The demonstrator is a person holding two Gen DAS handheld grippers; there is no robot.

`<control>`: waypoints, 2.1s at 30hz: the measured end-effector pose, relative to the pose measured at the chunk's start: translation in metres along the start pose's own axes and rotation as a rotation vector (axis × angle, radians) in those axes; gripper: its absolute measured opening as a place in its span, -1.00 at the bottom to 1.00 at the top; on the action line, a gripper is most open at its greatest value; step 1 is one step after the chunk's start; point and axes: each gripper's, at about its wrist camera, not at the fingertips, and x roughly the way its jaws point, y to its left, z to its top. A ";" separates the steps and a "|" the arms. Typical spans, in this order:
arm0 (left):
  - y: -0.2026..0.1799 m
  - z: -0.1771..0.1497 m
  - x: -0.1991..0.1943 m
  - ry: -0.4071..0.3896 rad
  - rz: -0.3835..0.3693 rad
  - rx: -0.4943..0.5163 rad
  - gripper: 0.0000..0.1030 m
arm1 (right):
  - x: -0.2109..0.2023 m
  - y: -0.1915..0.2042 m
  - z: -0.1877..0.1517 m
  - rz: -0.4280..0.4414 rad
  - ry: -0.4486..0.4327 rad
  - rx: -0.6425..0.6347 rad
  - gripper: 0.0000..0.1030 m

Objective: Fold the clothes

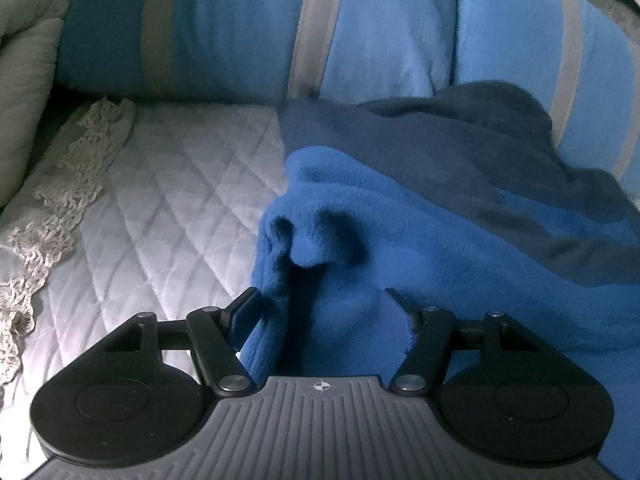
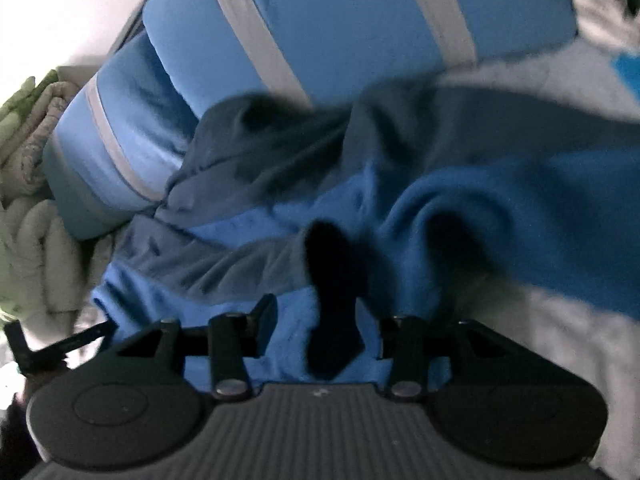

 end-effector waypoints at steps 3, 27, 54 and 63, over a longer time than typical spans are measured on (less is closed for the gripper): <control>0.004 0.000 -0.002 -0.028 -0.026 -0.019 0.36 | 0.011 -0.001 0.001 0.009 0.026 0.024 0.16; 0.015 0.006 -0.015 -0.142 -0.072 -0.125 0.88 | -0.052 0.031 0.001 -0.082 -0.105 -0.040 -0.92; 0.022 0.009 -0.020 -0.176 -0.072 -0.133 0.88 | -0.027 0.054 -0.019 -0.259 -0.037 -0.428 0.58; 0.014 0.014 -0.038 -0.295 -0.128 -0.140 0.88 | -0.025 0.110 -0.091 -0.357 -0.080 -1.237 0.74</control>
